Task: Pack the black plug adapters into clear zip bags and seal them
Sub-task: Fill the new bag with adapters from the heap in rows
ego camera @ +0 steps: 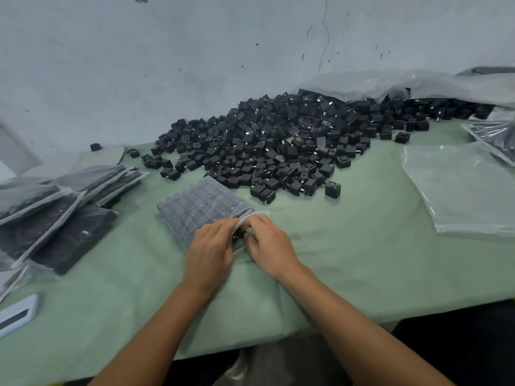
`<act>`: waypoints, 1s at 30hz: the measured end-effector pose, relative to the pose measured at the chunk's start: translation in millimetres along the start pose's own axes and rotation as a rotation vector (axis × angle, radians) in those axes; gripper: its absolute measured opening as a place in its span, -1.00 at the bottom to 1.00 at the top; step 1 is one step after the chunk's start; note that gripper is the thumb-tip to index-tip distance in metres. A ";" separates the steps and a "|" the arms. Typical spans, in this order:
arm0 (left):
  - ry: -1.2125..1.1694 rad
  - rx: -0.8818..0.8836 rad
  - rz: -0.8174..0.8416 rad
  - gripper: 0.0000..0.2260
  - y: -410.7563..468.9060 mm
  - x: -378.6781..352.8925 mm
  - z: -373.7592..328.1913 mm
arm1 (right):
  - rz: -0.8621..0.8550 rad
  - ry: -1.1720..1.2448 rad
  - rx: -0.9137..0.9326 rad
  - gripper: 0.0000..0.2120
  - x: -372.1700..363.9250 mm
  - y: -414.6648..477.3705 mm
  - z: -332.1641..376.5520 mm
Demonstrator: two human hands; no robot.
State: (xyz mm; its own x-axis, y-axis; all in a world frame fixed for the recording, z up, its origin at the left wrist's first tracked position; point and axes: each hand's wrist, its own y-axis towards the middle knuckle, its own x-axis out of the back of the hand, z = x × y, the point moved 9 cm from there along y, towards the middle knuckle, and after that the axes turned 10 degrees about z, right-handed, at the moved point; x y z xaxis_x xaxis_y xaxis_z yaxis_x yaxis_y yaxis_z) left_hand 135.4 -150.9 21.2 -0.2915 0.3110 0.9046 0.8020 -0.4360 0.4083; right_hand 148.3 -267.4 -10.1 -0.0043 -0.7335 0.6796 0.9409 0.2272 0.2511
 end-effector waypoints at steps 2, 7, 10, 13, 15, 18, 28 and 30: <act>0.004 -0.015 0.015 -0.61 -0.6 -0.5 -2.1 | 0.028 0.022 0.002 -0.82 -0.9 0.5 -1.0; 0.049 -0.078 0.037 -0.58 -1.1 0.6 -8.9 | 0.072 0.070 -0.034 -0.86 -0.9 1.9 -8.7; 0.054 -0.079 0.059 -0.61 -1.8 0.8 -10.1 | 0.073 0.108 -0.051 -0.85 -0.1 1.3 -10.0; 0.056 -0.079 0.078 -0.60 -1.4 0.1 -10.6 | 0.077 0.152 -0.079 -0.84 1.0 -0.1 -12.8; 0.072 -0.093 0.096 -0.58 -1.0 -1.5 -11.6 | 0.080 0.174 -0.093 -0.84 1.3 -0.7 -14.9; 0.085 -0.100 0.123 -0.58 -1.3 -4.4 -10.5 | 0.087 0.203 -0.101 -0.83 1.5 -2.3 -14.7; 0.051 -0.049 0.141 -0.63 0.8 -8.6 -5.2 | -0.436 -0.255 -0.121 -0.86 121.1 -17.6 -60.5; 0.043 -0.054 0.131 -0.63 0.7 -9.3 -4.7 | -0.507 -0.316 -0.194 -0.70 145.5 -21.6 -88.5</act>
State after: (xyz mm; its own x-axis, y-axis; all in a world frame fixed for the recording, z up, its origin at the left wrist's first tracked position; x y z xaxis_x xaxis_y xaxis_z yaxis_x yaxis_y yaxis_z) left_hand 136.2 -158.0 13.6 -0.2090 0.2126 0.9545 0.8056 -0.5159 0.2913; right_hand 157.3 -435.8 22.3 -0.5383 -0.4878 0.6873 0.8398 -0.2416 0.4862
